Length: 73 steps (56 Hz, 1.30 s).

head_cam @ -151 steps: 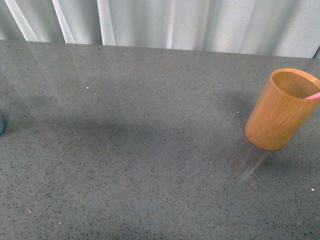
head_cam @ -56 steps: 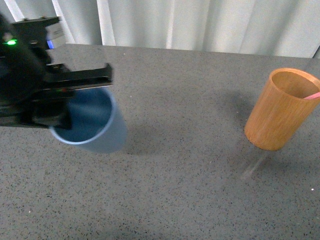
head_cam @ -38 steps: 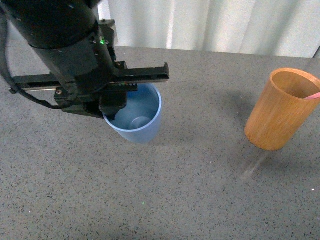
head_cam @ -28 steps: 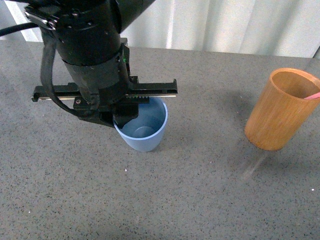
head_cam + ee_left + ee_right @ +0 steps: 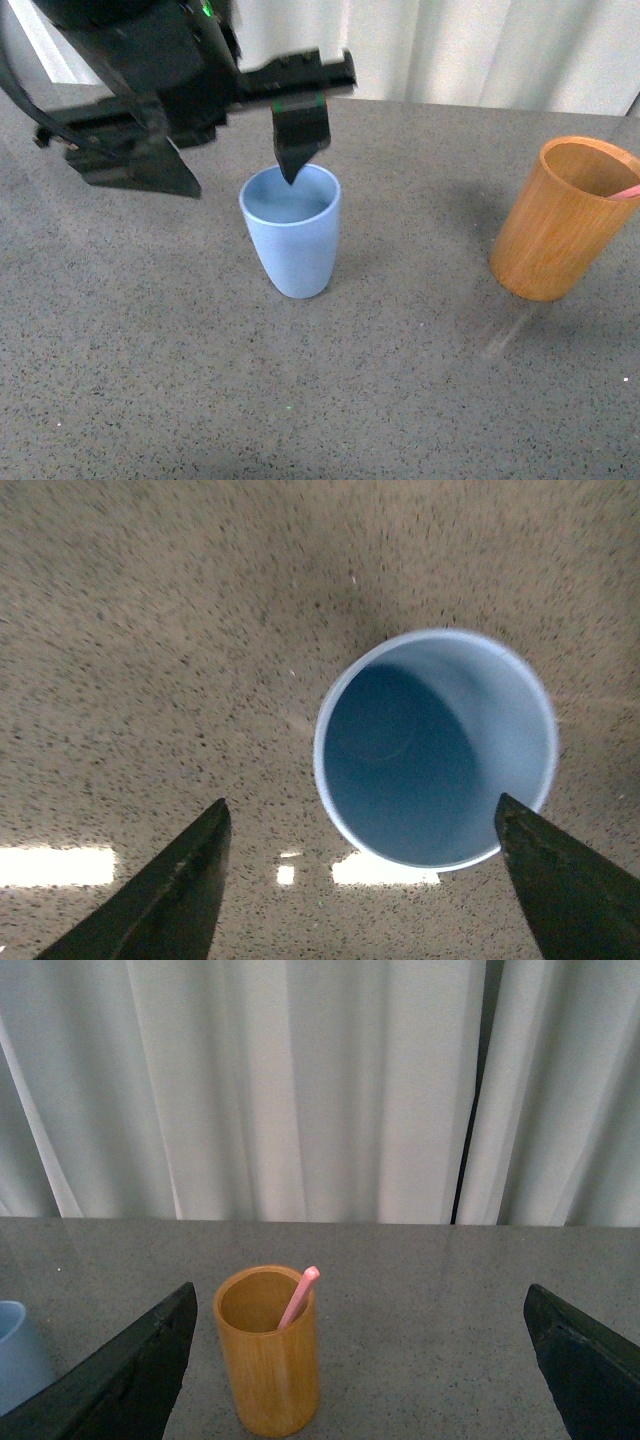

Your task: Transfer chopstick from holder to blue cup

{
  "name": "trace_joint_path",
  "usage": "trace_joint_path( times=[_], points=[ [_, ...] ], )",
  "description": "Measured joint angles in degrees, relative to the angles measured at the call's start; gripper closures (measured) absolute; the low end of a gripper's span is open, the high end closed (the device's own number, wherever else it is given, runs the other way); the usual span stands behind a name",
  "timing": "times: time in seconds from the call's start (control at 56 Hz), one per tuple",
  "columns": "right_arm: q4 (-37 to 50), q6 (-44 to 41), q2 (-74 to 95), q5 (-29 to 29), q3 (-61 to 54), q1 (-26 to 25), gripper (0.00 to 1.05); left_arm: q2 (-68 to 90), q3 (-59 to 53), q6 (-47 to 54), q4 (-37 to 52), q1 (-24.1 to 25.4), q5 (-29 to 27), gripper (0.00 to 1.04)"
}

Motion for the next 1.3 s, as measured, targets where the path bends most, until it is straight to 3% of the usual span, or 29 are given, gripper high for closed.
trace_joint_path(
  times=[0.107,0.357,0.536,0.571,0.607,0.661,0.768,0.875,1.036,1.071,1.304],
  points=[
    [0.0,0.0,0.0,0.02,0.0,0.0,0.1,-5.38,-3.39,1.99,1.31,2.99,0.81,0.05],
    [0.0,0.0,0.0,0.02,0.0,0.0,0.1,-17.46,-13.55,5.09,8.79,7.34,3.82,0.07],
    [0.0,0.0,0.0,0.0,0.0,0.0,0.1,-32.35,-23.71,6.95,25.94,12.31,8.07,0.07],
    [0.0,0.0,0.0,0.02,0.0,0.0,0.1,-37.81,-29.46,11.41,37.4,14.19,2.38,0.15],
    [0.0,0.0,0.0,0.0,0.0,0.0,0.1,-41.22,-33.29,14.73,44.04,16.04,0.11,0.21],
    [0.0,0.0,0.0,0.0,0.0,0.0,0.1,-47.15,-39.28,19.65,51.39,20.09,1.84,0.3],
    [0.0,0.0,0.0,0.02,0.0,0.0,0.1,-59.36,-50.1,24.55,52.76,24.17,1.4,0.48],
    [0.0,0.0,0.0,-0.09,0.0,0.0,0.1,-68.28,-58.71,26.91,52.46,24.11,2.8,0.71],
    [0.0,0.02,0.0,0.09,0.0,0.0,0.1,-71.71,-62.27,27.67,52.46,24.09,2.78,0.98],
    [0.0,0.0,0.0,0.07,0.0,0.0,0.1,-72.46,-62.86,27.61,52.39,24.09,2.75,1.02],
    [0.0,0.02,0.0,0.02,0.0,0.0,0.1,-78.51,-66.64,28.11,50.27,24.09,2.75,1.01]
  ],
)
